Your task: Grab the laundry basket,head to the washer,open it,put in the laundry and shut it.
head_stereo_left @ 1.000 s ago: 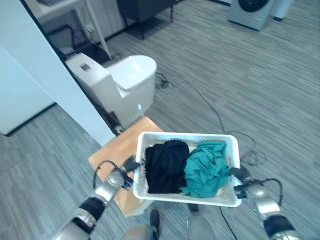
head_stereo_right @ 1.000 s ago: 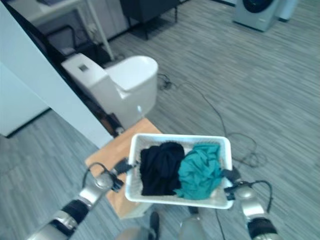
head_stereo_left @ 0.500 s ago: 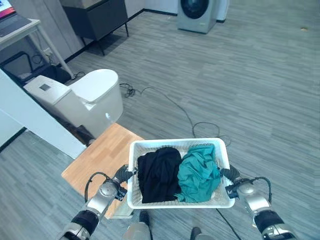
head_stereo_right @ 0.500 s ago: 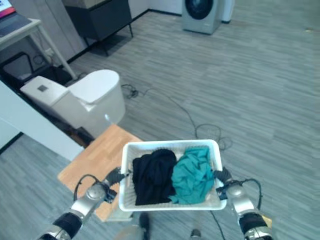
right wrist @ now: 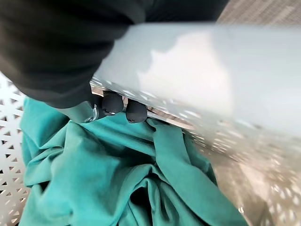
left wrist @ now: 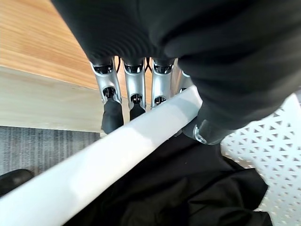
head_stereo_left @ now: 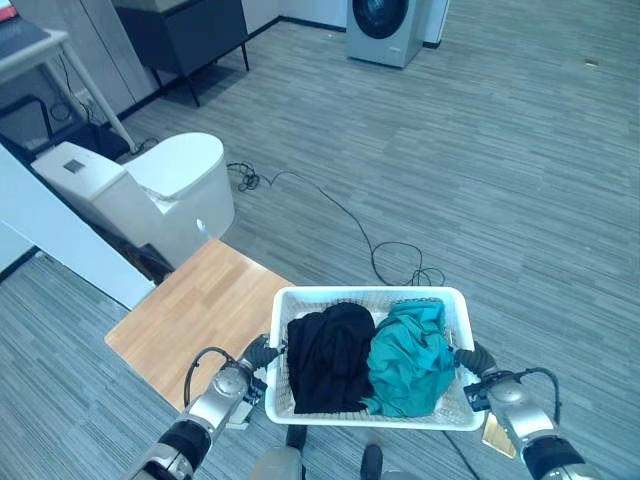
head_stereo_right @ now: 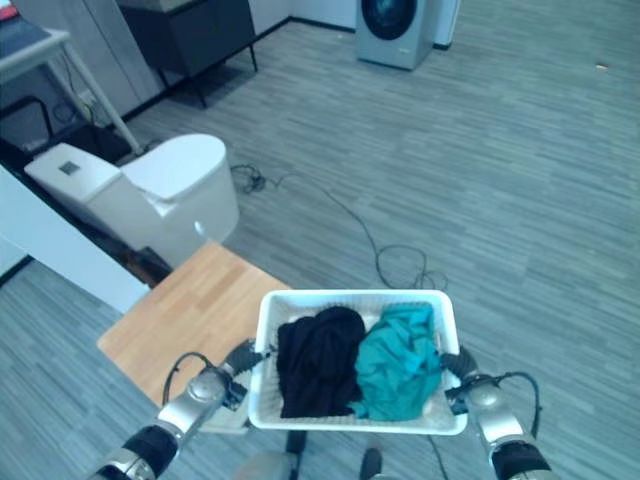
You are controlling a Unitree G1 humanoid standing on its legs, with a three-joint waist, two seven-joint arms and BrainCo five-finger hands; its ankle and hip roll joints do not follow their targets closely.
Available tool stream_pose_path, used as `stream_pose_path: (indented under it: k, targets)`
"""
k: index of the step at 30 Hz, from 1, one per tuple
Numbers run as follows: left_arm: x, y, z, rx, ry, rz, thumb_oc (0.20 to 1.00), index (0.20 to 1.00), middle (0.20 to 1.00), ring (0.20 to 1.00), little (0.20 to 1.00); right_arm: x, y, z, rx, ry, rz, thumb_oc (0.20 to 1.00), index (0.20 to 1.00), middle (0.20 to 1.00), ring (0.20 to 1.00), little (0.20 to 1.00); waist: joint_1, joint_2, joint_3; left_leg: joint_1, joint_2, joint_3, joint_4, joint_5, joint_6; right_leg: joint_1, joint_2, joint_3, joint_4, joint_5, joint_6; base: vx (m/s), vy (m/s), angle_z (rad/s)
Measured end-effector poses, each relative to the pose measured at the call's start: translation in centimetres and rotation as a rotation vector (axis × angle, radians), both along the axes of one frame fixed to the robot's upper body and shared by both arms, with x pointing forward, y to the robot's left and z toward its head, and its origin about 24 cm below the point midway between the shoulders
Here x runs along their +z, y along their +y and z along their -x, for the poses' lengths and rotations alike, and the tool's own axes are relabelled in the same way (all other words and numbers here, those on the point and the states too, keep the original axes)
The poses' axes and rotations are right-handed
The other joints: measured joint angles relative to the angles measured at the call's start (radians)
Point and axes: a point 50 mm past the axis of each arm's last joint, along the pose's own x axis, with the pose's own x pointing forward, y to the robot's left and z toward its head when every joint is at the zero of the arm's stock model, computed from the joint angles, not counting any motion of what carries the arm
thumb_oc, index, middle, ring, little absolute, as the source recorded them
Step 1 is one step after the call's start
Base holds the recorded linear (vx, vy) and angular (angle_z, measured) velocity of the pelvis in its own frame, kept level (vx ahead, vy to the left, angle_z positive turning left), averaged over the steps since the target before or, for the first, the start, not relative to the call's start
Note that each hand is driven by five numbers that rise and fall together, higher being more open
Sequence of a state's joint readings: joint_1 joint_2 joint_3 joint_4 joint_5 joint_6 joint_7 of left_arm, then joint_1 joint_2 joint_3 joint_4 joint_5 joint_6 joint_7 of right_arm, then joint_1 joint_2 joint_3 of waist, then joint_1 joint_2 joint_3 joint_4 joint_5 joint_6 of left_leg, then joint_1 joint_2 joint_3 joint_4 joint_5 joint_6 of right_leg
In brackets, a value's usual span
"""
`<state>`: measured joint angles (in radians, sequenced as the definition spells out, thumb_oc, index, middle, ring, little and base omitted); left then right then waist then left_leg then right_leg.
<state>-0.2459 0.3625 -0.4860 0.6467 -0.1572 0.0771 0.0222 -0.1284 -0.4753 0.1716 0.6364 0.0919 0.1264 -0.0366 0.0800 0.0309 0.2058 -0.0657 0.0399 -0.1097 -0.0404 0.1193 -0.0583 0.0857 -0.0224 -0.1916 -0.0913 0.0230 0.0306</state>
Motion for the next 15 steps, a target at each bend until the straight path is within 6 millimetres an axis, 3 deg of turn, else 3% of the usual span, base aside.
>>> stream_pose_path:
  k: [8,15]
  targets:
    - [0.21,0.19,-0.22,0.000,-0.005,-0.008,0.200,0.200,0.200,0.200,0.200,0.00,0.23,-0.11,-0.003,-0.006,-0.017,0.200,0.200,0.200,0.200,0.200,0.011,-0.002,0.003,0.034,-0.003,0.021,-0.002,-0.013,0.007,0.022,-0.010,0.020,-0.004,-0.008,0.008,0.05,-0.075,-0.07]
    - [0.62,0.29,-0.71,-0.002,-0.020,-0.014,0.200,0.200,0.200,0.200,0.200,0.37,0.37,-0.53,0.002,-0.023,-0.016,0.200,0.200,0.200,0.200,0.200,0.013,-0.007,0.031,0.024,0.021,0.015,0.033,-0.018,-0.007,0.028,0.024,0.019,-0.004,-0.017,-0.008,0.04,-0.125,0.00]
